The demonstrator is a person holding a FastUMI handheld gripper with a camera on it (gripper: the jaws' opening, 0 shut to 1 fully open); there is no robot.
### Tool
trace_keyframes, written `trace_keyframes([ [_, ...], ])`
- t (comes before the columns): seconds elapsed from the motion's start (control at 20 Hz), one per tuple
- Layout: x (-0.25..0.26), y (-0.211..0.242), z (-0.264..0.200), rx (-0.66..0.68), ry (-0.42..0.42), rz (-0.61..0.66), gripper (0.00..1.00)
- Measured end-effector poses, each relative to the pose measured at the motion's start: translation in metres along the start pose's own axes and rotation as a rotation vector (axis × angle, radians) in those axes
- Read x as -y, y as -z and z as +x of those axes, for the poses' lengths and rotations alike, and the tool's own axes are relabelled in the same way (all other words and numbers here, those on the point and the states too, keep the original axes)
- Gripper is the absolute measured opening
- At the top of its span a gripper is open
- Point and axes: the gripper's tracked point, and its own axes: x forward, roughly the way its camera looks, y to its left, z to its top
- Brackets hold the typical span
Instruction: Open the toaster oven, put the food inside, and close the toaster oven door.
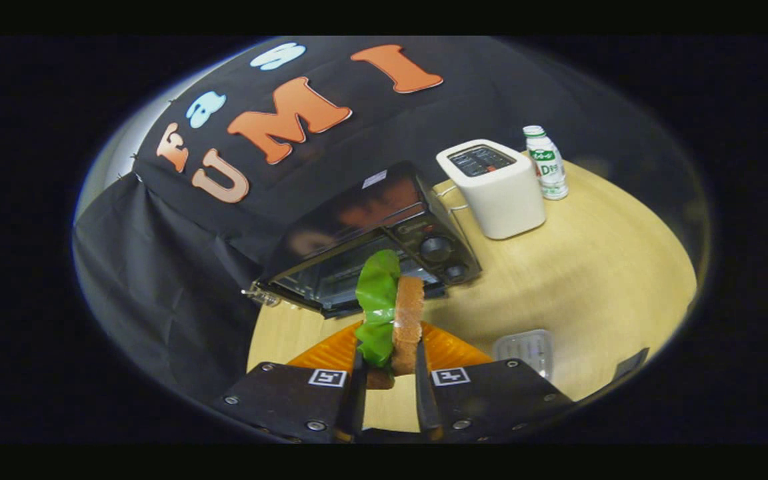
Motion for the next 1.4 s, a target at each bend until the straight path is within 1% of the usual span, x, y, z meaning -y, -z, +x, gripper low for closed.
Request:
trace_keyframes([
  [0.1, -0.015, 0.0, 0.016, 0.011, -0.038, 0.023, 0.32],
  [0.35, -0.034, -0.001, 0.052, 0.023, -0.068, 0.071, 0.3],
  [0.55, -0.043, -0.001, 0.08, 0.065, -0.108, 0.154, 0.3],
  [0.7, -0.046, -0.001, 0.099, 0.083, -0.134, 0.24, 0.3],
  [0.8, -0.046, 0.003, 0.111, 0.075, -0.13, 0.281, 0.3],
  [1.1, -0.057, -0.005, 0.139, 0.134, -0.136, 0.321, 0.3],
  [1.25, -0.058, -0.011, 0.149, 0.175, -0.129, 0.313, 0.3],
  [1.4, -0.051, -0.016, 0.162, 0.217, -0.092, 0.278, 0.3],
])
